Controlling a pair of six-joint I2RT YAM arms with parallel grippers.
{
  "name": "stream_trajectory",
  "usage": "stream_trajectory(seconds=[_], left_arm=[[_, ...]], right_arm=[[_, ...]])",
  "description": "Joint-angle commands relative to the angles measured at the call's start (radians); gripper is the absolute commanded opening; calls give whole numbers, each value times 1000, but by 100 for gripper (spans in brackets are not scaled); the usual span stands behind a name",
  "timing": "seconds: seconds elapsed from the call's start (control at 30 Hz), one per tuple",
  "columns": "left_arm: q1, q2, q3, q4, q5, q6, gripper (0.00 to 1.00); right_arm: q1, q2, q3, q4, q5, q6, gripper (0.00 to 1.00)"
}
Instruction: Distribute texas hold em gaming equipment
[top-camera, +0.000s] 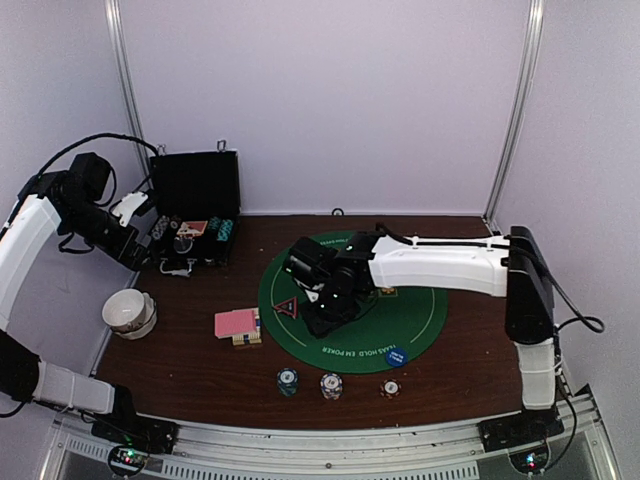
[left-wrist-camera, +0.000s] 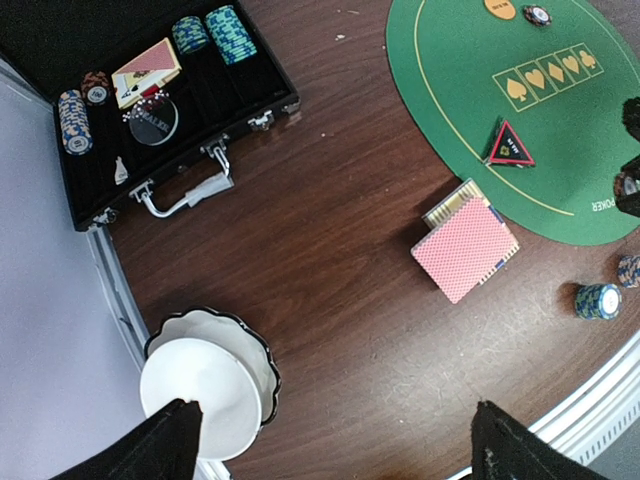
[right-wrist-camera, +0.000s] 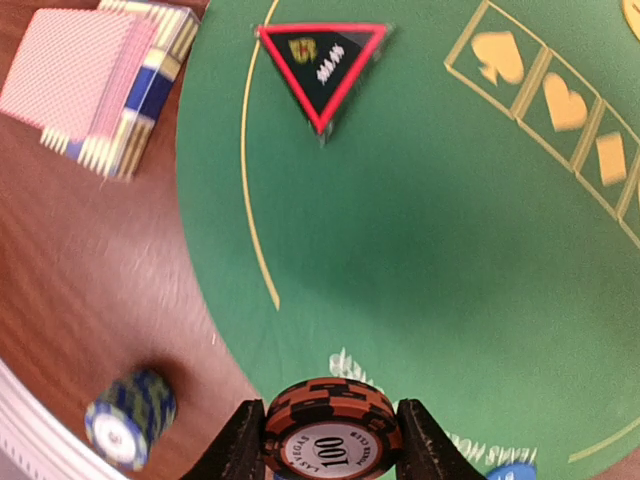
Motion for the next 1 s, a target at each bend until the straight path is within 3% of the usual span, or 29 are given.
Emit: stream_trajectory(seconds=[0.0,0.23,0.57,0.8,0.97], left_arm=[[-1,5,33,-2,20,0,98],[-1,5,33,-1,27,7,98],[-1,18,22,10,43,6,98],[-1,22,-18,24,39,6,98],[-1,28,-19,24,32,8,98]], right_arm=[[-26,131,170,-24,22,-60,29],[-52,297,323,-30,-6,-67,29],[-62,369,330,-3,-61,-63,32],[-62,331,262,42,-62,-58,64],[-59,290,241,45,-60,-57,73]])
